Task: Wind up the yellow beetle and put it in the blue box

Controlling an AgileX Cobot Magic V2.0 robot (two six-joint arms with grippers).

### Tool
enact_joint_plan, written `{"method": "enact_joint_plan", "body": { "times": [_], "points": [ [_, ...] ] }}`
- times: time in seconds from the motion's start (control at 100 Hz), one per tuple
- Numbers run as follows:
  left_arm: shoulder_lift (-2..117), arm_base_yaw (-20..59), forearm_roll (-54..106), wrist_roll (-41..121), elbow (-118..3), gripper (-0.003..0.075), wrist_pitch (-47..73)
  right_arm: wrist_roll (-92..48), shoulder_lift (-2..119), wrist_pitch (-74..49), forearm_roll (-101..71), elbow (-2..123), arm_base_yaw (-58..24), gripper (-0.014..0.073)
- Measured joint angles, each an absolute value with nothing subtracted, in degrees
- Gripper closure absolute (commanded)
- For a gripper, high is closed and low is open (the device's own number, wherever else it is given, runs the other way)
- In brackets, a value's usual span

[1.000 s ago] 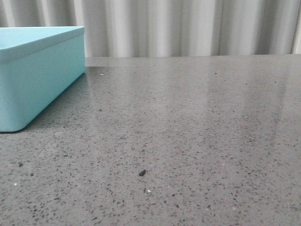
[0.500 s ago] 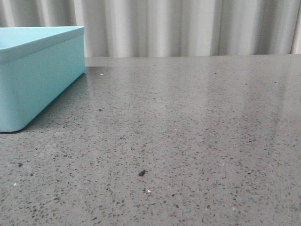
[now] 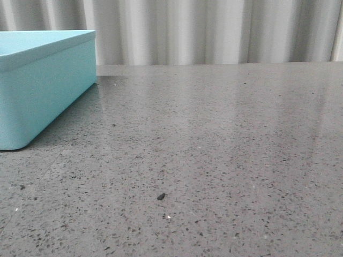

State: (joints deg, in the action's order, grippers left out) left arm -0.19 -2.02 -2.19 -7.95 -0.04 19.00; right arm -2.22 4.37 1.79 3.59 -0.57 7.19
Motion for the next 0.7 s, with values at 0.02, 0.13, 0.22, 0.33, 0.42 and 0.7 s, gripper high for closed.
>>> {"method": "enact_joint_plan", "body": {
  "times": [0.02, 0.13, 0.22, 0.33, 0.42, 0.7],
  "points": [
    [-0.19, -2.02, -2.19, -7.95, -0.04, 0.0741, 19.00, -2.22, 4.05, 1.93, 3.30, -0.57, 7.44, 0.0654],
    [-0.19, -2.02, -2.19, -7.95, -0.04, 0.0741, 19.00, -2.37, 2.52, -1.62, 1.87, -0.57, 8.01, 0.0654],
    [-0.19, -2.02, -2.19, -7.95, -0.04, 0.0741, 19.00, -2.52, 0.65, -6.06, 1.47, -0.57, 8.13, 0.0654],
    [-0.19, -2.02, -2.19, -7.95, -0.04, 0.0741, 19.00, -3.04, -0.41, -11.12, 1.34, -0.57, 8.13, 0.0654],
    [-0.19, -2.02, -2.19, -7.95, -0.04, 0.0741, 19.00, -3.17, -0.55, -15.55, 1.22, -0.57, 8.13, 0.0654],
    [-0.19, -2.02, -2.19, -7.95, -0.04, 0.0741, 19.00, -3.37, -0.65, -18.51, 1.22, -0.46, 8.13, 0.0654]
  ]
}}
